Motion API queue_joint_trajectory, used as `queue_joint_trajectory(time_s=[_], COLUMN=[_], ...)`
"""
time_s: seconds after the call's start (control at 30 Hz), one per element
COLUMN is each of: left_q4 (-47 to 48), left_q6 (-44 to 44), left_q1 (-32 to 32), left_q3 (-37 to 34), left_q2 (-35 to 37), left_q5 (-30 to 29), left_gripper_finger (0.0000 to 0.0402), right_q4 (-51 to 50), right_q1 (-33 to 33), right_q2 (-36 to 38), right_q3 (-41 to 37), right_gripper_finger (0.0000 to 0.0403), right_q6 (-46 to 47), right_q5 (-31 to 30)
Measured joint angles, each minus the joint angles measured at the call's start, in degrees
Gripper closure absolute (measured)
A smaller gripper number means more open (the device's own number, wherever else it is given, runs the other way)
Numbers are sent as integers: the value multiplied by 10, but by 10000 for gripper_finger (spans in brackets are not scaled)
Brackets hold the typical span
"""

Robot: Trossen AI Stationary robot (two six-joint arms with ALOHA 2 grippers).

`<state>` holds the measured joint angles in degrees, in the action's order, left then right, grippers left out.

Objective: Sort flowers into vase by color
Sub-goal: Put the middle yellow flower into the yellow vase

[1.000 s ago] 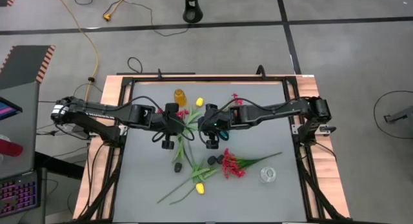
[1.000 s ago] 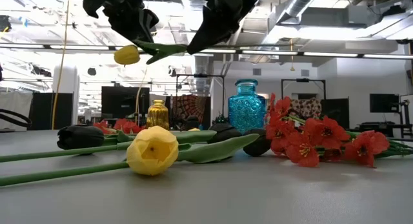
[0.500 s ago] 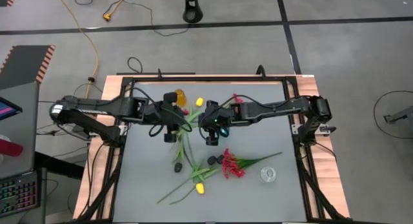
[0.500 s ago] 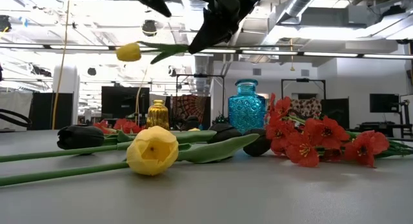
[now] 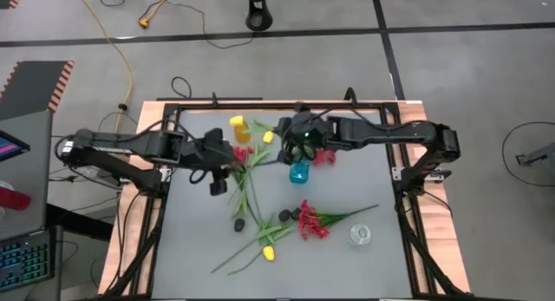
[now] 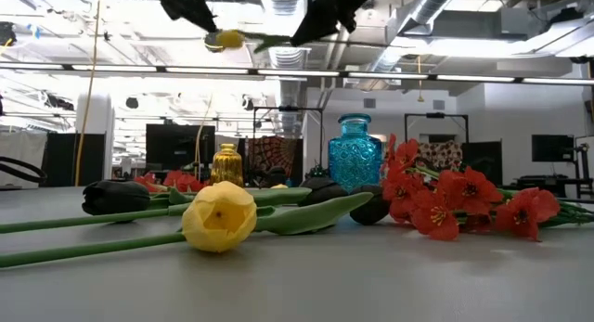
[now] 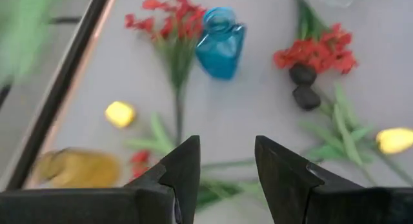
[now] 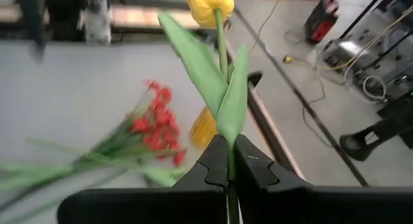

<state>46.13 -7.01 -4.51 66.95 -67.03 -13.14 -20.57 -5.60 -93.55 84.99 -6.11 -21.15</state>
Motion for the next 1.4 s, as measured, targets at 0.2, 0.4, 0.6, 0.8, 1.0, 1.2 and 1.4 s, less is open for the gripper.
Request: queue_joint_trajectory(time_s=[0.2, 0.4, 0.6, 0.8, 1.0, 1.2, 1.4], left_q4=[-319, -596, -797, -911, -909, -891, -865], left_q6=[3, 3, -3, -74, -97, -155, -218], left_q1=[0, 5, 18, 50, 59, 59, 59], left_q3=[-168, -260, -325, -369, -371, -371, -369], left_q2=[15, 13, 14, 14, 13, 13, 14], left_q5=[9, -31, -117, -118, -118, -165, -182], left_gripper_finger=[264, 264, 264, 264, 264, 264, 265], right_q4=[70, 84, 86, 107, 143, 178, 182], right_q1=[-21, -26, -11, 12, 26, 33, 38], right_q2=[1, -5, -8, -37, -74, -90, -90], right_q3=[0, 0, 0, 0, 0, 0, -2], right_gripper_finger=[366, 365, 365, 365, 365, 365, 365], right_q6=[0, 10, 35, 26, 12, 11, 11], right_q5=[0, 1, 1, 1, 1, 0, -18])
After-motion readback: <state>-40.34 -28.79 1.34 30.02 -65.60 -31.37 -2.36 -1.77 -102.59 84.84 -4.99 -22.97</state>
